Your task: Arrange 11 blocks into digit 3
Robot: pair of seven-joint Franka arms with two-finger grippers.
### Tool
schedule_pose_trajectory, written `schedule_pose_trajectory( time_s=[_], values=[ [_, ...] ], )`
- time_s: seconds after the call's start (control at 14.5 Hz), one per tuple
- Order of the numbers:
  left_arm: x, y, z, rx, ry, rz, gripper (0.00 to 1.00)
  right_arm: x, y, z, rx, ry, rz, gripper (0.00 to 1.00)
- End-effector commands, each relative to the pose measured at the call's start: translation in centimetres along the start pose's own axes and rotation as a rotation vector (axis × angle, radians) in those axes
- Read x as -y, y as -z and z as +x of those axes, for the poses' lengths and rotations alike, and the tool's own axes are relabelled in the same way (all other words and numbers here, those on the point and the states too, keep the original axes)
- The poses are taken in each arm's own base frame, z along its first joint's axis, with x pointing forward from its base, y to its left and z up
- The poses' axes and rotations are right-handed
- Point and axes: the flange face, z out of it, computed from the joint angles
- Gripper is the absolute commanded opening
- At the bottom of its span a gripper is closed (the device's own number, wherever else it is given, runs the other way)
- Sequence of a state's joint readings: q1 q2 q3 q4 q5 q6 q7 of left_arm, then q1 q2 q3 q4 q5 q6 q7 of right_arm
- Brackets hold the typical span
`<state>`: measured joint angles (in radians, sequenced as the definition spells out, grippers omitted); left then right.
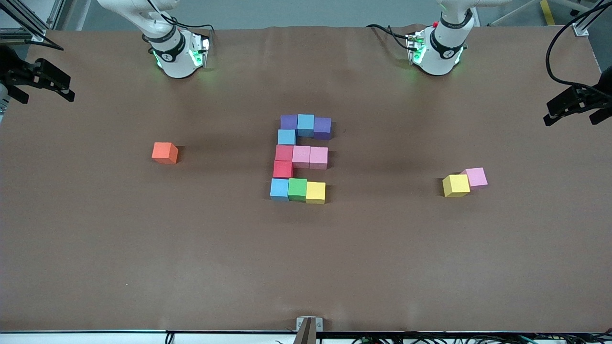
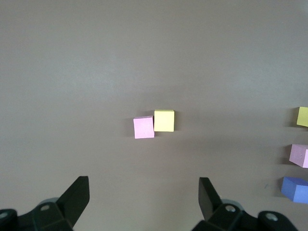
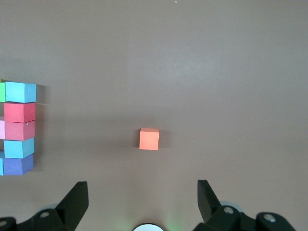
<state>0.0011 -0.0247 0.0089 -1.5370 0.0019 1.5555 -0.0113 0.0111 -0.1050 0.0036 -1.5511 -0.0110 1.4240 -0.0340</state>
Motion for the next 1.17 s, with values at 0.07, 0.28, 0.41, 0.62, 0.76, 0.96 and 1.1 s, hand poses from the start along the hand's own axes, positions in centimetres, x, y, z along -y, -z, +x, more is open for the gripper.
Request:
schedule_pose_trajectory(
  time_s=[0.07, 0.28, 0.41, 0.62, 0.76, 0.96, 1.1],
  values=[
    [0.1, 0.9, 0.1, -0.007, -0.013, -0.025, 1.0, 0.3, 0.2, -0.8, -0.005, 0.001, -0.009, 1.0],
    [0.0, 1.0, 0.2, -0.01, -0.002, -0.026, 1.0, 0.2, 0.3, -0.8, -0.008, -0.005, -0.003, 1.0],
    [0.0, 1.0, 0.2, -0.01, -0.002, -0.026, 1.0, 0.1, 0.4, -0.9, -0.01, -0.008, 0.004, 1.0],
    [-0.1, 1.1, 0.1, -0.012, 0.001, -0.026, 1.0, 0.2, 0.4, -0.9, -0.008, -0.009, 0.01, 1.0],
    [-0.5, 1.0, 0.2, -0.01, 0.01, -0.03, 1.0, 0.3, 0.5, -0.9, -0.01, -0.011, 0.014, 1.0],
    [-1.5, 1.1, 0.1, -0.01, 0.022, -0.043, 1.0, 0.2, 0.5, -0.9, -0.012, -0.015, 0.022, 1.0],
    [-1.9, 1.1, 0.0, -0.008, 0.035, -0.043, 1.0, 0.2, 0.4, -0.8, -0.01, -0.016, 0.024, 1.0]
  ],
)
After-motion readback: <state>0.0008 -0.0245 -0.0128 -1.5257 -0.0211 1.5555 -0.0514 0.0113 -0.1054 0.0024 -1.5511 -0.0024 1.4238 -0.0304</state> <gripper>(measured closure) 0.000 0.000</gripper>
